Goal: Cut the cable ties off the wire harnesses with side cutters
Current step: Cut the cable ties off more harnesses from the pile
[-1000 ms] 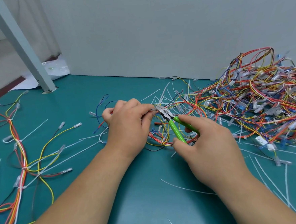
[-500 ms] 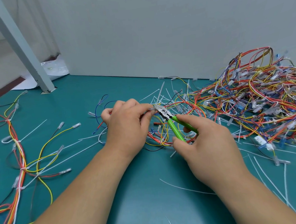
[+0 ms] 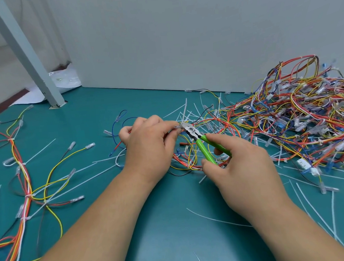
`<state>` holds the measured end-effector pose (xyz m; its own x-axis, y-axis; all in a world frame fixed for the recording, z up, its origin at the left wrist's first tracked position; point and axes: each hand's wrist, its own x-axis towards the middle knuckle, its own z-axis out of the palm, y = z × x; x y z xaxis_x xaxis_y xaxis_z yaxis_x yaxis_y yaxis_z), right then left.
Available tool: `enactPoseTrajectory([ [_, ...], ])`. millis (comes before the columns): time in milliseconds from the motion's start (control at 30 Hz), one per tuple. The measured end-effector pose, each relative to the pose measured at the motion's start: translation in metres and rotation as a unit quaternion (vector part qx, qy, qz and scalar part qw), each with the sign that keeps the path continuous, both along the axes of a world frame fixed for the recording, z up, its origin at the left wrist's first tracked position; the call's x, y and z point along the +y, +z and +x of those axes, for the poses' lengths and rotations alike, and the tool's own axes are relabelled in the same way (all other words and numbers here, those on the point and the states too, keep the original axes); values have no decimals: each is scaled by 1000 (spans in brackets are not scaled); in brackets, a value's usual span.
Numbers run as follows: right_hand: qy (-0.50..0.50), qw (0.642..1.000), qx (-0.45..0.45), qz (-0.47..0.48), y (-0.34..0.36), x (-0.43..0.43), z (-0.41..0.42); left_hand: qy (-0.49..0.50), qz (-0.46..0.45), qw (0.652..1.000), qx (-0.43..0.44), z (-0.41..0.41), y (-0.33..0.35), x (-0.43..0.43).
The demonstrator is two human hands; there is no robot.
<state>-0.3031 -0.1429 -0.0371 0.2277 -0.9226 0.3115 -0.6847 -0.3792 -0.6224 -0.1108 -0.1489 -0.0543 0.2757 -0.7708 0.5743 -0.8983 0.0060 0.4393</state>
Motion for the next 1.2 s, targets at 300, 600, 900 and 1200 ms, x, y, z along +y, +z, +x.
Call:
enactPoseTrajectory([
  [300, 8, 1000, -8, 24, 1, 0, 0, -1, 6, 1000, -2, 0, -1, 0],
  [600, 14, 999, -37, 35, 0, -1, -2, -2, 4, 1000, 1, -1, 0, 1],
  [900, -3, 977, -193, 88, 2, -2, -2, 26, -13, 999, 38, 1, 2, 0],
  [1200, -48, 927, -324, 183, 10, -4, 0, 51, -39, 986, 155, 4, 8, 2],
])
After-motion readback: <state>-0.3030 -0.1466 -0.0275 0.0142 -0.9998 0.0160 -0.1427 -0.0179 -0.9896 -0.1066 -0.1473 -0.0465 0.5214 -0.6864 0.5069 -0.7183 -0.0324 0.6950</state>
